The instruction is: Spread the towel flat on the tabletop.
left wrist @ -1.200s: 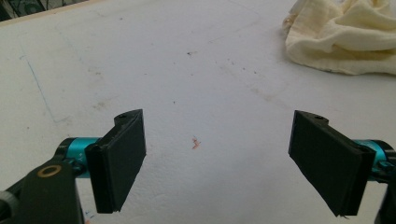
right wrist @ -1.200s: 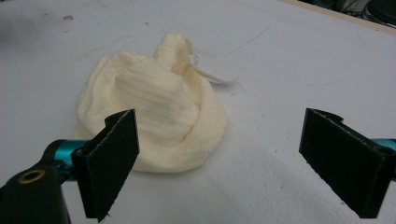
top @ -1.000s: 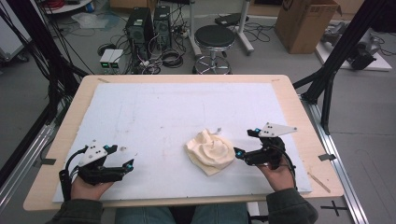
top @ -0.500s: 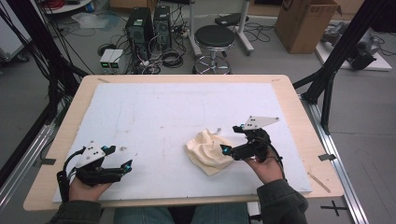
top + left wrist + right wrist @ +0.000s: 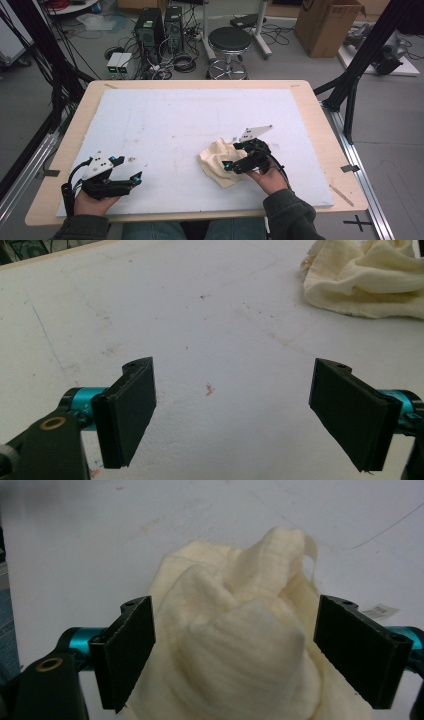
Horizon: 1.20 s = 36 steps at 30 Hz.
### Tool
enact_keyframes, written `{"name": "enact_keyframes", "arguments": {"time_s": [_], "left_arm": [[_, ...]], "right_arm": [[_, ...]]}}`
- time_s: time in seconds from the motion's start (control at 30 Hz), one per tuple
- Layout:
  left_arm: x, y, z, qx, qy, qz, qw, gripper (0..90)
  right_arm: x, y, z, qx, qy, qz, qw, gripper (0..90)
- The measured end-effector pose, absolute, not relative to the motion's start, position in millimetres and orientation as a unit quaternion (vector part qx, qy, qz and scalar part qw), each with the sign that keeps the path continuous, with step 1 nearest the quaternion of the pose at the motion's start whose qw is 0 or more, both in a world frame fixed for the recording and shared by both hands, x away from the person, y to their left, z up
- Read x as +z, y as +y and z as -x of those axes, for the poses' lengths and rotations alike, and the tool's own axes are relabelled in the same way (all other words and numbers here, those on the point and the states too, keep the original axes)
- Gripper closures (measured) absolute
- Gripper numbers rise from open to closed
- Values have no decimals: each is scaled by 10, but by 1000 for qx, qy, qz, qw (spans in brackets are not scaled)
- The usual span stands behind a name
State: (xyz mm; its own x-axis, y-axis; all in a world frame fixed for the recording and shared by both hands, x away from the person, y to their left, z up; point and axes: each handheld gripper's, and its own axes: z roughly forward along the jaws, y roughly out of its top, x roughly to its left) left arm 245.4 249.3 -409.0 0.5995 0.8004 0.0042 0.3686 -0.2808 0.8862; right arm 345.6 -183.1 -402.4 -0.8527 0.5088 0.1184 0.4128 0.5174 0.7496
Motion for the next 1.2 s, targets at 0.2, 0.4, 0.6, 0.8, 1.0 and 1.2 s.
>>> {"name": "enact_keyframes", "arguments": {"time_s": [0.2, 0.4, 0.6, 0.8, 1.0, 1.2], "left_arm": [[-4093, 2484, -2457, 232, 383, -763, 465, 193], [-4090, 2482, -2460, 231, 382, -765, 464, 192], [-4091, 2475, -2466, 232, 379, -766, 464, 193], [-4093, 2459, -2467, 229, 377, -767, 465, 193], [-4089, 2447, -2471, 230, 375, -768, 466, 193], [-4089, 2434, -2465, 229, 372, -769, 466, 193]], "right_arm": [[-4118, -1696, -3486, 378, 889, -250, 61, 273], [-4162, -1647, -3510, 362, 896, -248, 62, 388], [-4206, -1613, -3523, 340, 904, -251, 67, 483], [-4287, -1634, -3515, 356, 896, -259, 65, 550], [-4290, -1625, -3504, 354, 898, -255, 63, 597], [-4286, -1615, -3485, 351, 899, -252, 67, 646]]}}
